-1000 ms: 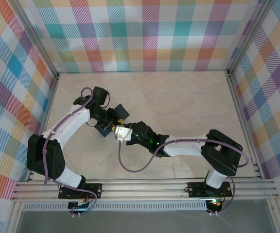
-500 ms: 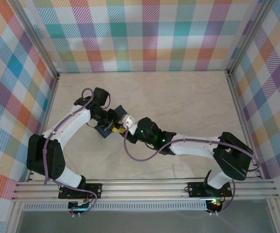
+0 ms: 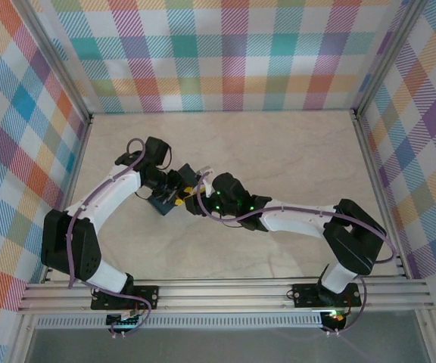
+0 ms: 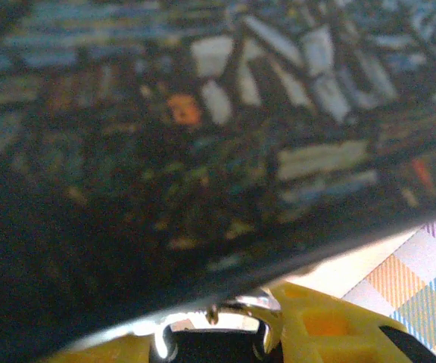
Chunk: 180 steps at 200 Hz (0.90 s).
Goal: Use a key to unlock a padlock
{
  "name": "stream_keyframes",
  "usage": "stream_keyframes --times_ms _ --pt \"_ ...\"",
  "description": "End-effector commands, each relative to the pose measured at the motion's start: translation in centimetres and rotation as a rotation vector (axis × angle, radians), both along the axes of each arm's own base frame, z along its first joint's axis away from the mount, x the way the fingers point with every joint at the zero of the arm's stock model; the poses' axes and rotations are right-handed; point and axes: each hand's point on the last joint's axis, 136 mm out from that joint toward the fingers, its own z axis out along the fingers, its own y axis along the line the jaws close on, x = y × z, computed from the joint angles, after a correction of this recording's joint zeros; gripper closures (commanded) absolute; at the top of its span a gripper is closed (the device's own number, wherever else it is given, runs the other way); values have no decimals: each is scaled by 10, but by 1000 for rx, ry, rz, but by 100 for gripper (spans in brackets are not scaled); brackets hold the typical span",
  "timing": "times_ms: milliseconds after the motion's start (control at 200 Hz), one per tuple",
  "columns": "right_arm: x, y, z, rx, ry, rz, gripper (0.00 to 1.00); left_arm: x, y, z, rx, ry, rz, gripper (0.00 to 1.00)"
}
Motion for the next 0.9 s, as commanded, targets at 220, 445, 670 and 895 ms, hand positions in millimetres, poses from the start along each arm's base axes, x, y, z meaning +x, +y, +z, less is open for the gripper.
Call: stream_keyframes --times_ms 220,445,670,895 --pt "12 18 13 167 112 -46 59 -2 -9 20 -66 -61 -13 86" --pt "14 22 5 138 147 -32 85 -2 -1 24 -30 -75 -6 61" --pt "20 1 5 3 98 -40 88 -1 41 38 87 -125 35 35" --pt "15 -4 10 -149 42 42 88 4 81 47 242 -173 23 33"
